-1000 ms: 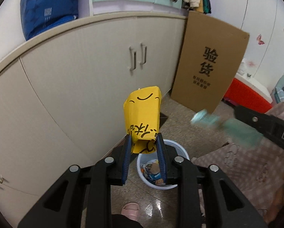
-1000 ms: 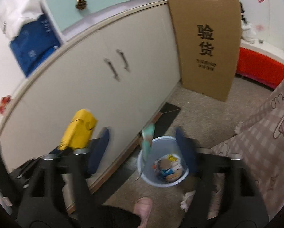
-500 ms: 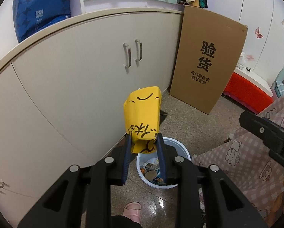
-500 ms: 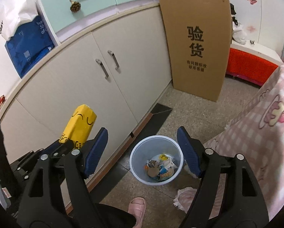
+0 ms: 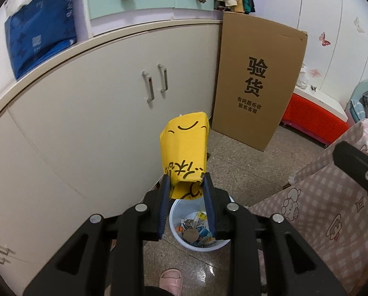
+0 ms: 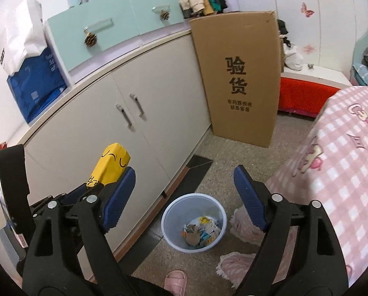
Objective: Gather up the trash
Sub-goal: 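Open the right gripper, then the left gripper over the bucket, then move both open grippers back toward the table, then grasp the green leaf plush with left while right grasps the red string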
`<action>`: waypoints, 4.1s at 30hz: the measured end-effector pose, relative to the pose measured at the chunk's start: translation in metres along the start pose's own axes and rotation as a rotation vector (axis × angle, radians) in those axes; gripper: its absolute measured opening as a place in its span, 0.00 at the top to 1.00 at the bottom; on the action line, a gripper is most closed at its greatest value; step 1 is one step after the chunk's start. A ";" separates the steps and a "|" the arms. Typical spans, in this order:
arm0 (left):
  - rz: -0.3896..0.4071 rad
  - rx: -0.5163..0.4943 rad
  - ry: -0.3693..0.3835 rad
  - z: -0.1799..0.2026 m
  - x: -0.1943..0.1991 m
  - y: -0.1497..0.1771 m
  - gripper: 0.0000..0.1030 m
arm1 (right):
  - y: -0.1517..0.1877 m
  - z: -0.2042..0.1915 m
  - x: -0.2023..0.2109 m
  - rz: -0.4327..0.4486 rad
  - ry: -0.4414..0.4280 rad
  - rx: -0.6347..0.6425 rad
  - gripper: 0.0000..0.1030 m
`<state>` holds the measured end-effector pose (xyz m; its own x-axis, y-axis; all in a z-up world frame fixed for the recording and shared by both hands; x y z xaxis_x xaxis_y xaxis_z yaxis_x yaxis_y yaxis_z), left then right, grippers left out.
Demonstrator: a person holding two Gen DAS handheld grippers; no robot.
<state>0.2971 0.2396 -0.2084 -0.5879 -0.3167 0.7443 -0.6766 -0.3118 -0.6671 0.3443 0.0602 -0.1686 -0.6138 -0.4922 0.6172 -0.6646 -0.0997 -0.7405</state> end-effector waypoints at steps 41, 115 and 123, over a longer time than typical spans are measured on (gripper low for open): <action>0.053 -0.026 0.134 0.057 0.077 -0.019 0.22 | -0.007 0.058 0.108 0.153 0.069 -0.125 0.18; 0.075 -0.306 0.511 0.368 0.104 -0.040 0.91 | -0.028 0.335 0.133 -0.060 0.277 -0.336 0.41; 0.043 -0.284 0.515 0.347 0.084 -0.043 0.90 | -0.032 0.343 0.107 -0.104 0.338 -0.340 0.64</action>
<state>0.4307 -0.0844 -0.1284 -0.7089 0.1741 0.6835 -0.6980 -0.0336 -0.7153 0.4459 -0.2858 -0.1702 -0.6034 -0.1810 0.7766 -0.7965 0.1827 -0.5763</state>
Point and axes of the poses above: each gripper's, at about its wrist camera, not at the fingertips, and x roughly against the way its jaws point, z to its right, y to its underside, the point moved 3 cm from there along -x, roughly the way its jaws point, and after that the axes turned 1 degree about -z, right-handed, at the moved point
